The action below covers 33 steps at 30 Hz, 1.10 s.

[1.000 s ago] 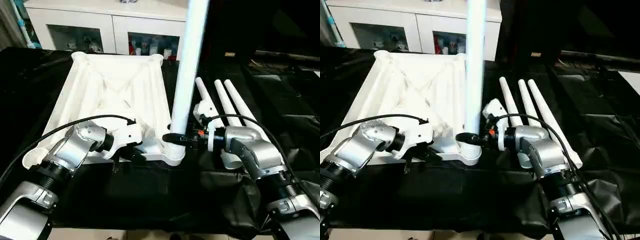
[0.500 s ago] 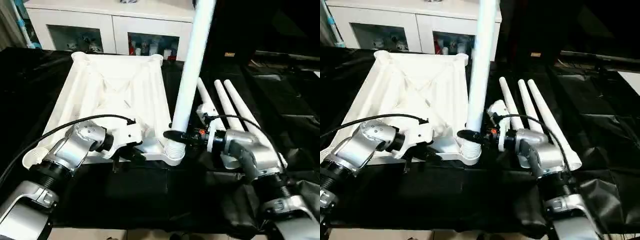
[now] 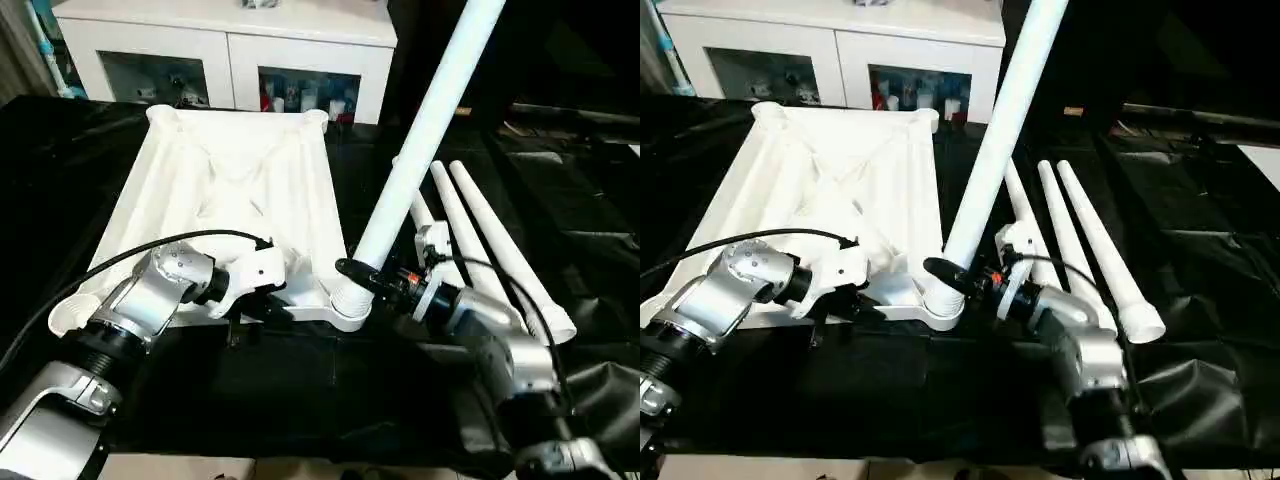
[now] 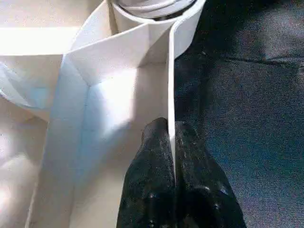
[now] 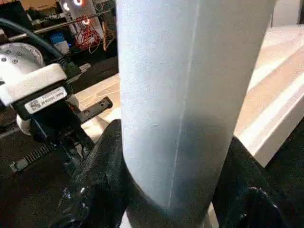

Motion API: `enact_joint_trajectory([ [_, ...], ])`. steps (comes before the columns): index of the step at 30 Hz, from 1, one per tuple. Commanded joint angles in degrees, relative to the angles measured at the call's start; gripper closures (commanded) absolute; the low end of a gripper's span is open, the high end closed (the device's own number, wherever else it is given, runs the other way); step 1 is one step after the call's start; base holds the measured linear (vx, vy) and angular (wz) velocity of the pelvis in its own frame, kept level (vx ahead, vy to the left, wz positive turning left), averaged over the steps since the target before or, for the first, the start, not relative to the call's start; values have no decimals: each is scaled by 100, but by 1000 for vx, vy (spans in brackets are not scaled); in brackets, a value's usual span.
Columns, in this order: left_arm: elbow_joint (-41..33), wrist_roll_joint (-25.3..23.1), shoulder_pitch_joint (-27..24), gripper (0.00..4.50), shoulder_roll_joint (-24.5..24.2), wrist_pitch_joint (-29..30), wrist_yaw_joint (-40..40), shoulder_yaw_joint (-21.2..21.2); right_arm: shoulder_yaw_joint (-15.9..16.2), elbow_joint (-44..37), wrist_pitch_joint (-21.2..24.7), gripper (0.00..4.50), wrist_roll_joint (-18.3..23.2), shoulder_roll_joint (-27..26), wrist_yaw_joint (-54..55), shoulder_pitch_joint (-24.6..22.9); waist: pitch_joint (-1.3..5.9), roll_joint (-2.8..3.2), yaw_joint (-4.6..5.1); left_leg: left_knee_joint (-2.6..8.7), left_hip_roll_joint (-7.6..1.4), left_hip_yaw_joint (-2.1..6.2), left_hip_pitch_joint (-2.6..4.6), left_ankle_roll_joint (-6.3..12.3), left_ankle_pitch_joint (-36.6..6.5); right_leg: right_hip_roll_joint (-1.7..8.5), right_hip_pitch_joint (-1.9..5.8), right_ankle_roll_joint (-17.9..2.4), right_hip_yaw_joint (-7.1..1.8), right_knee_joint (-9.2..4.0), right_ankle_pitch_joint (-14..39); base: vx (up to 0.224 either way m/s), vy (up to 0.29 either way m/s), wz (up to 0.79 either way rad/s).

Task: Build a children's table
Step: Insert table leg to table base

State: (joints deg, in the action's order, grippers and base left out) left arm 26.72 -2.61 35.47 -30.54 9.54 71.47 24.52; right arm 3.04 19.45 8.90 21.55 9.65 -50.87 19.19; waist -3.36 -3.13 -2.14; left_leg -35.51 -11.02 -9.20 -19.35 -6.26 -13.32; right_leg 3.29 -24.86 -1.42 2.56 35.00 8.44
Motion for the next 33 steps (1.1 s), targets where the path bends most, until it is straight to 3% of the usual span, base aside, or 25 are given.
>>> enact_joint_trajectory([
  [1, 13, -38, 83, 450, 12, -53, -117, -132, 178, 73, -75, 265, -417, 112, 145, -276, 311, 120, -6, 531, -152, 9, -70, 136, -987, 385, 379, -1100, -247, -426, 1776, 0, 0, 0],
  [5, 20, -34, 87, 450, 18, -78, -98, -124, 431, -300, -87, 265, -608, 253, 12, -467, 248, 90, 20, 552, -145, 13, -70, 172, -1219, 365, 349, -960, -252, -479, 2162, 0, 0, 0],
  [8, 25, -34, 92, 450, 24, -78, -102, -126, 463, -344, -128, 265, -641, 278, -5, -490, 259, 98, 17, 553, -151, 18, -73, 193, -1155, 374, 354, -975, -263, -462, 2057, 0, 0, 0],
  [9, 27, -26, 85, 450, 46, -75, -136, -140, 469, -413, -85, 265, -582, 285, -54, -536, 243, 31, 25, 556, -154, 11, -76, 227, -1134, 371, 346, -993, -265, -463, 2042, 0, 0, 0],
  [11, 28, -17, 80, 450, 59, -73, -154, -153, 472, -436, -83, 265, -551, 284, -63, -557, 236, 71, 18, 561, -164, 10, -63, 241, -1160, 378, 330, -1023, -271, -466, 2047, 0, 0, 0],
  [12, 22, -18, 73, 450, 63, -77, -159, -152, 484, -437, -96, 265, -546, 290, -67, -569, 222, 43, 24, 567, -163, 9, -72, 253, -1189, 373, 329, -1012, -268, -472, 2086, 0, 0, 0],
  [18, 15, -23, 52, 450, 30, -156, -91, -126, 549, -393, -60, 265, -526, 301, -148, -546, 202, 59, 30, 591, -168, 27, -77, 249, -1303, 391, 318, -904, -272, -505, 2376, 0, 0, 0],
  [20, -11, -7, 43, 450, 5, -181, -15, -114, 611, -406, 139, 265, -464, 340, -284, -477, 202, 49, 34, 599, -167, 29, -83, 253, -1299, 393, 321, -858, -271, -516, 2443, 0, 0, 0],
  [25, -118, 10, -7, 450, -50, -149, 73, -98, 928, -390, 574, 265, -413, 538, -829, -324, 226, 40, 23, 581, -159, 5, -92, 342, -921, 393, 352, -997, -274, -478, 1949, 0, 0, 0],
  [29, -169, 11, -52, 450, -88, -148, 120, -84, 1080, -310, 631, 265, -481, 640, -1058, -264, 227, 15, 16, 576, -170, -19, -92, 414, -695, 395, 368, -1148, -272, -434, 1583, 0, 0, 0],
  [33, -194, 8, -87, 450, -136, -160, 180, -68, 1243, -112, 572, 265, -636, 726, -1283, -140, 218, 24, 34, 584, -174, -15, -89, 404, -754, 396, 365, -1147, -264, -444, 1687, 0, 0, 0],
])
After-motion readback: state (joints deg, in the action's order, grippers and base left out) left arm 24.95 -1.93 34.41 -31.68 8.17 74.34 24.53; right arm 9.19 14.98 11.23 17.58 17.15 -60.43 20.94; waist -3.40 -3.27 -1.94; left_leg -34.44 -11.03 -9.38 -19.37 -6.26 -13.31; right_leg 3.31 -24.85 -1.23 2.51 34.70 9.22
